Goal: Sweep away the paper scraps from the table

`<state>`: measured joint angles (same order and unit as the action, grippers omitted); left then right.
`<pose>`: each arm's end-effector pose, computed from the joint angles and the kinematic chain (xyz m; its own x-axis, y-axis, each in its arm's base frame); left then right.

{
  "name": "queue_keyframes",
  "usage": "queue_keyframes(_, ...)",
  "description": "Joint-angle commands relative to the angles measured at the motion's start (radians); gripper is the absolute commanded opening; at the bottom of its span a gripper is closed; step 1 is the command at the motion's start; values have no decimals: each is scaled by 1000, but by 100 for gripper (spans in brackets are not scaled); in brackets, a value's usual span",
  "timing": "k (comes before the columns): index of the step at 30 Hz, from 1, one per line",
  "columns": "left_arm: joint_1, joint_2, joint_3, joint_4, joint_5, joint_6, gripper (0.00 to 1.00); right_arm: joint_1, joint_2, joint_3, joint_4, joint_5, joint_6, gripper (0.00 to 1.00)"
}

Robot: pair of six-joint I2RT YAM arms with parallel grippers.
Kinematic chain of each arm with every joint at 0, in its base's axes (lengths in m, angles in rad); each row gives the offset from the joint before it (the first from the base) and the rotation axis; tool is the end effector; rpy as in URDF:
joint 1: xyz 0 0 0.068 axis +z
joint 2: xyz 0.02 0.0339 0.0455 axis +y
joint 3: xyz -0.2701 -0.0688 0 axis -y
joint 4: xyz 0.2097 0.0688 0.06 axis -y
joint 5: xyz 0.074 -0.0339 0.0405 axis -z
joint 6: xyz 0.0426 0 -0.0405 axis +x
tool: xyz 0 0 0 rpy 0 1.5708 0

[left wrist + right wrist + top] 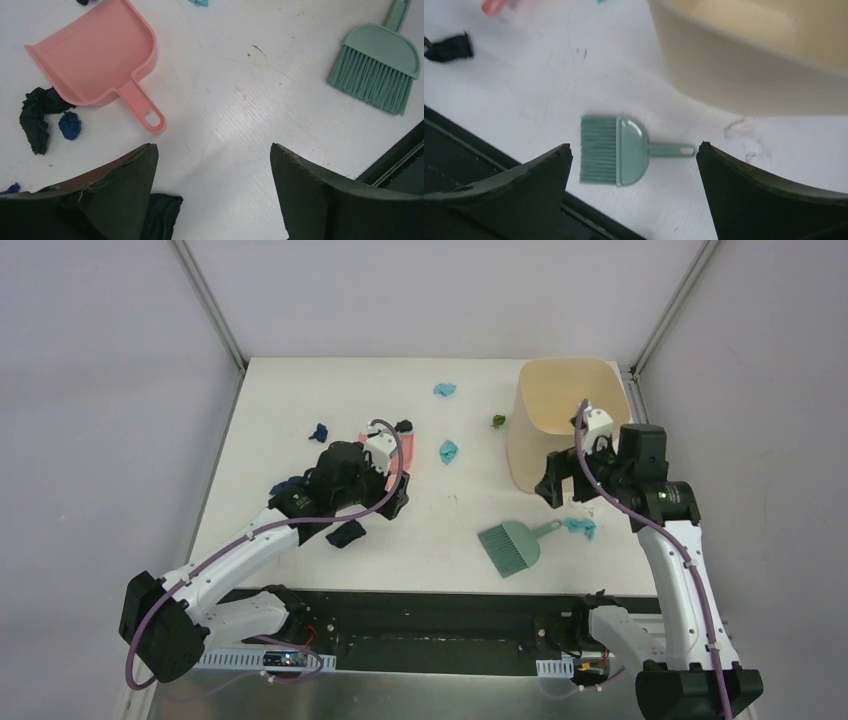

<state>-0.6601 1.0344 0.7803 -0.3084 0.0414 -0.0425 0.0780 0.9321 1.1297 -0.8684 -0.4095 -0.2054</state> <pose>0.1558 -0.1232 0.2889 -0.4481 0.2941 -0.8442 0.6219 0.7810 -0.0580 0.1396 0.0279 0.3601 -0.5287 -0.2290 -0.8173 -0.5008 0.8616 0.0825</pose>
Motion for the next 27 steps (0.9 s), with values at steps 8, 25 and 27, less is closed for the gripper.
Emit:
queue_keyframes(8, -18, 112, 79, -6, 328, 0, 78, 56, 84, -199, -184, -155, -570, 93)
queue_keyframes(25, -102, 208, 112, -30, 353, -22, 72, 122, 299, -301, 11, 27, -899, 52)
queue_keyframes(27, -102, 212, 114, -32, 356, -19, 73, 123, 318, -296, -40, 39, -1006, 56)
